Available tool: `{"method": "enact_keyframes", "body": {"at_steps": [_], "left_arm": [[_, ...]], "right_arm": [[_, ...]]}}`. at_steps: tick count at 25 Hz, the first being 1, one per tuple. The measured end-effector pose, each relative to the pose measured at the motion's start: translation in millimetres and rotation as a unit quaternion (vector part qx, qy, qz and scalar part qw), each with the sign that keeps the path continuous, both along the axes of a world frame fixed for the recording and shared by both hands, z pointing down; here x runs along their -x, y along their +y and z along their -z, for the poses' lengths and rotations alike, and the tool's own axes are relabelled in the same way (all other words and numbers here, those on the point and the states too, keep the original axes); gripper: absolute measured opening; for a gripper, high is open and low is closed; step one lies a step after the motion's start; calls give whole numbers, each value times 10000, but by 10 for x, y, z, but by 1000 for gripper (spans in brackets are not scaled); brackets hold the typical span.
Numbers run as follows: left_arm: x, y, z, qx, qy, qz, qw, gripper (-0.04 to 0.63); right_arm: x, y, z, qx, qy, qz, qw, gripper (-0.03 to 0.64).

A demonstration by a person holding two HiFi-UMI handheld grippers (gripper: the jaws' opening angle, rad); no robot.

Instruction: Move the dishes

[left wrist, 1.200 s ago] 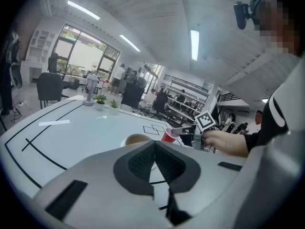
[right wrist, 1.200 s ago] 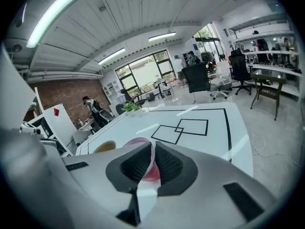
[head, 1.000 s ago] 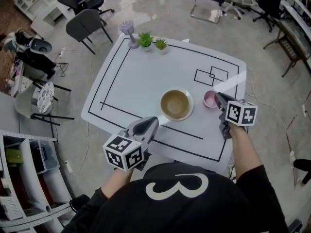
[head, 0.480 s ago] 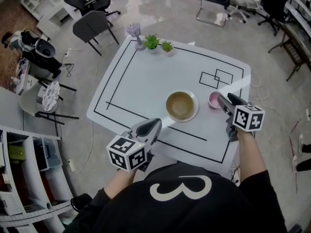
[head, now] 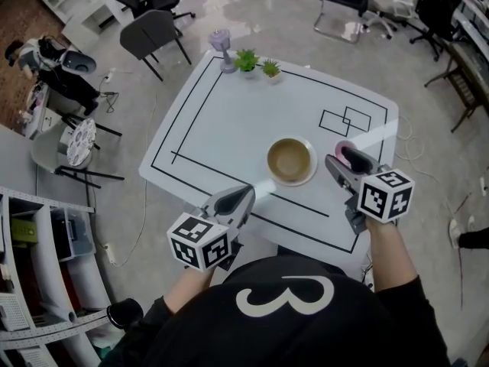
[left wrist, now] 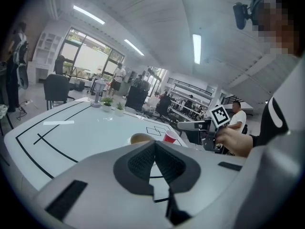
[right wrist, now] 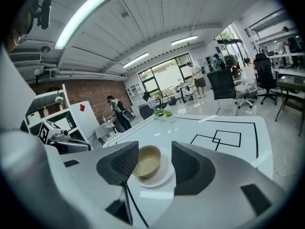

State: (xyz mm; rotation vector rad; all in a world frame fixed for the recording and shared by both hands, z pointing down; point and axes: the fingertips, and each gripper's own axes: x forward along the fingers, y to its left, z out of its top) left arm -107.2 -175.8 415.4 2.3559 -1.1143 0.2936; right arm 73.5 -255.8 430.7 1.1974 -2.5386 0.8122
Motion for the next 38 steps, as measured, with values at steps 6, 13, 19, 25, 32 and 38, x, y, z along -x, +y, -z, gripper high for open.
{"method": "enact_keyframes", "body": {"at_steps": [6,13,19,25,32,38], "left_arm": [[41,135,-129,159,50,40,9999,2],[141,247,-228,278,-2,93,9996,2],[275,234,-310,336,-76,196,9992,2],[318,235,-331,366,-94,261,9989,2],[312,248,-334,230,-331,204,9990,2],[312,271,-322,242,-294,206,9991,2]], "right_arm": [[365,172,-336,523,49,180,9985,195],[496,-4,-726,1135,-364,-417,9920,193],[562,-156,-978,1451,-516,-719,9854,184],[514,-182,-1066,1682,-918,-1136,9749,123],[427,-261,-1051,1569,-880,-1415,9735,15],[403,-259,-1042,1536,-798,-1462,9740,12]]}}
